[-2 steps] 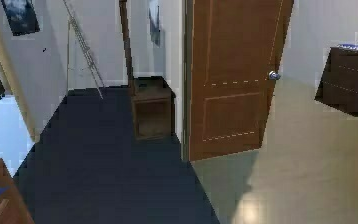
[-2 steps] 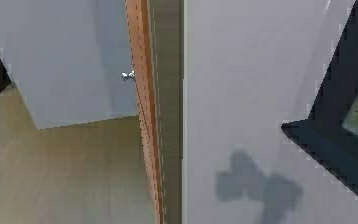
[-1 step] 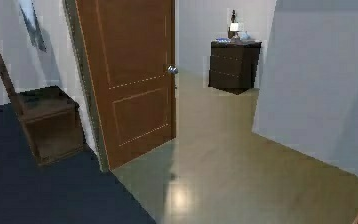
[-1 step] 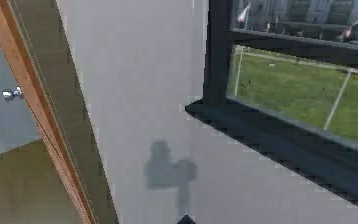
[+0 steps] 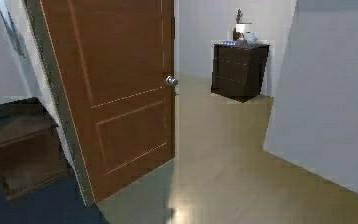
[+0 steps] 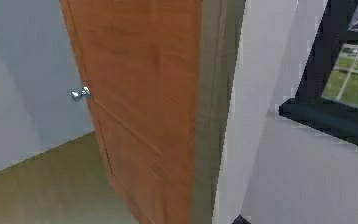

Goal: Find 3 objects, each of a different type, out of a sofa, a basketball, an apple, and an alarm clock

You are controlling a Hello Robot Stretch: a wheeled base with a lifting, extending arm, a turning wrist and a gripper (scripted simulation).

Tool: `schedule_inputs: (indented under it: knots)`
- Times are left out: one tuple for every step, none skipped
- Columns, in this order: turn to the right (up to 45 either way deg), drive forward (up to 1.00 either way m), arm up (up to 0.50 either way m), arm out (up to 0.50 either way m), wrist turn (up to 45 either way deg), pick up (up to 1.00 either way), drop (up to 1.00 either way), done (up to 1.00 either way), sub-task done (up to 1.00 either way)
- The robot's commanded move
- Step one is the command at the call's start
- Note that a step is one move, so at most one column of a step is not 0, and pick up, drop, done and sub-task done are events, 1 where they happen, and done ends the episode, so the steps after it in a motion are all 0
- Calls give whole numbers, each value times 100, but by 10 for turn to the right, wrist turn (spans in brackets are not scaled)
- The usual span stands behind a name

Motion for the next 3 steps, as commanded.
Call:
schedule_inputs:
  knots:
    - [120, 0, 0, 0, 0, 0, 0, 0, 0]
    - [0, 100, 0, 0, 0, 0, 0, 0, 0]
    - [90, 0, 0, 0, 0, 0, 0, 0, 0]
